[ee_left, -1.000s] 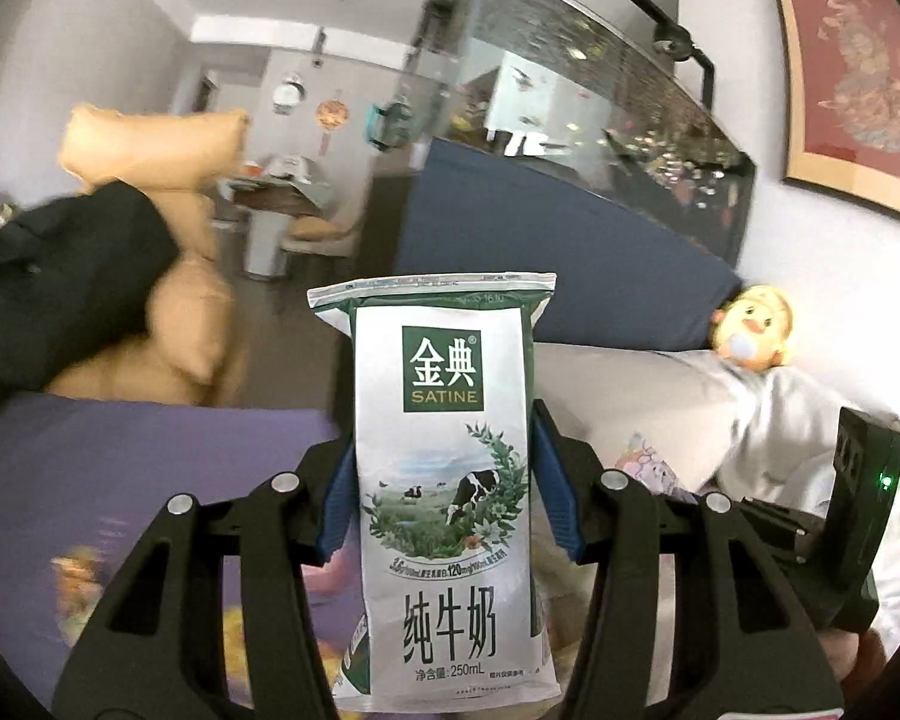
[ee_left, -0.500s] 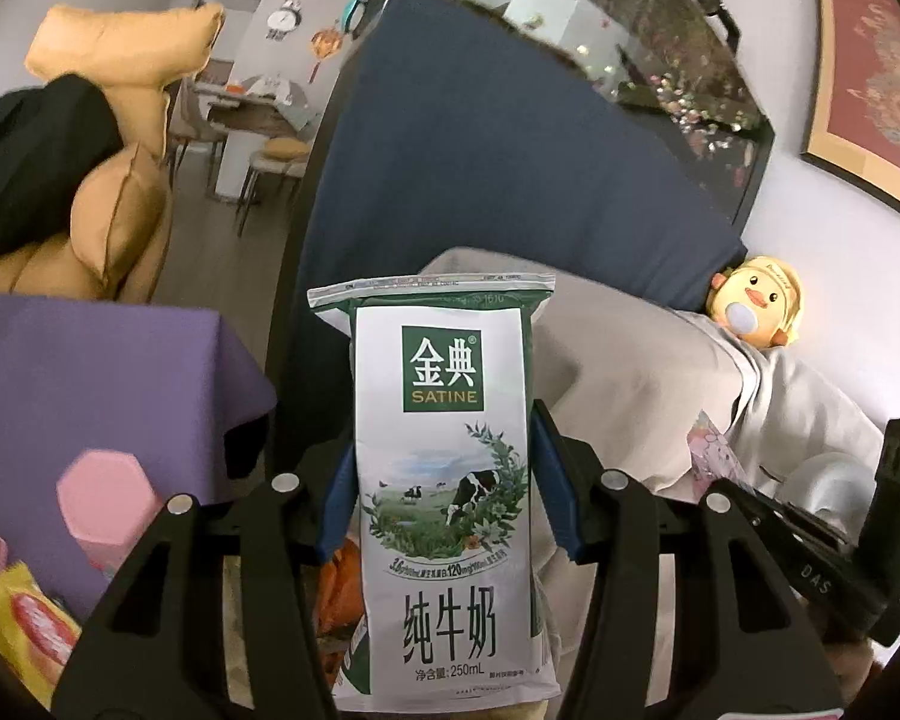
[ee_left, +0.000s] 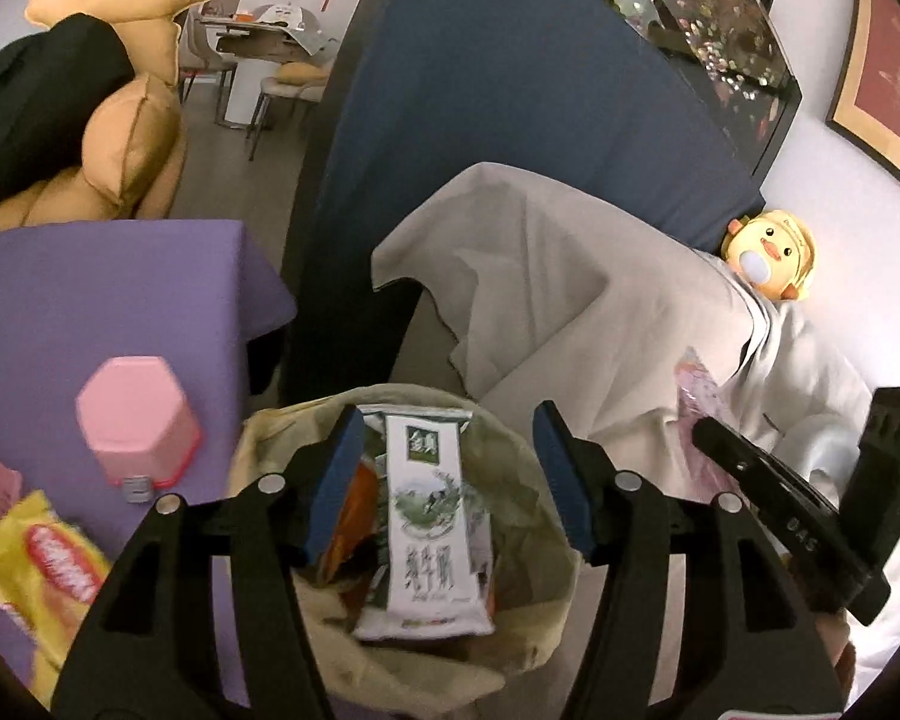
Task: Collect trash
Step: 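Release the milk carton into the trash bag with the left tool while the right drops the candy stick in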
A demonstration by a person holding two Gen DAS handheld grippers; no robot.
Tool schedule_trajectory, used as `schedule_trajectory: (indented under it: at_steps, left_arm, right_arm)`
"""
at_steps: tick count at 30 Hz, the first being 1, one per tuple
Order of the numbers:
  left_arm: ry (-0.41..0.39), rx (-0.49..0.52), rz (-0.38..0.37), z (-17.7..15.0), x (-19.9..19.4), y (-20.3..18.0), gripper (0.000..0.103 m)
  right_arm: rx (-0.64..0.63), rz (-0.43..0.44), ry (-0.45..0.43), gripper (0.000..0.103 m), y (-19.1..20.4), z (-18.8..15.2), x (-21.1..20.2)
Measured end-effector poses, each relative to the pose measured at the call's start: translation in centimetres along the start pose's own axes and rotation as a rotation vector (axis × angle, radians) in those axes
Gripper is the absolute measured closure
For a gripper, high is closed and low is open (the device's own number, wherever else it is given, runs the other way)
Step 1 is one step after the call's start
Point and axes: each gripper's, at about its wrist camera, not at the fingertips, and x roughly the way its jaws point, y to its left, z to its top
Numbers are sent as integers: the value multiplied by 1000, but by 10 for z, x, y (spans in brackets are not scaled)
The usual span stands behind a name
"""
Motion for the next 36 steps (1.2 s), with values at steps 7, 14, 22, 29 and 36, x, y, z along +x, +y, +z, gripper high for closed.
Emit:
schedule_trajectory:
  at_steps: [7,14,22,29,36]
  left_arm:
    - [54,46,71,-13,-37,23,47]
    - [55,75,155,-33,-80,56,47]
    - [10,-7,260,-39,-120,110,47]
    - [3,-101,299,-51,-135,149,47]
    - [-22,-146,374,-62,-159,185,47]
  right_arm:
    - [-49,102,107,90,41,-14,35]
    - [-55,123,287,90,67,-35,103]
    - [-112,33,454,90,77,-64,141]
    - [-126,11,478,73,83,-68,139]
    - [-136,-23,407,65,92,-56,105]
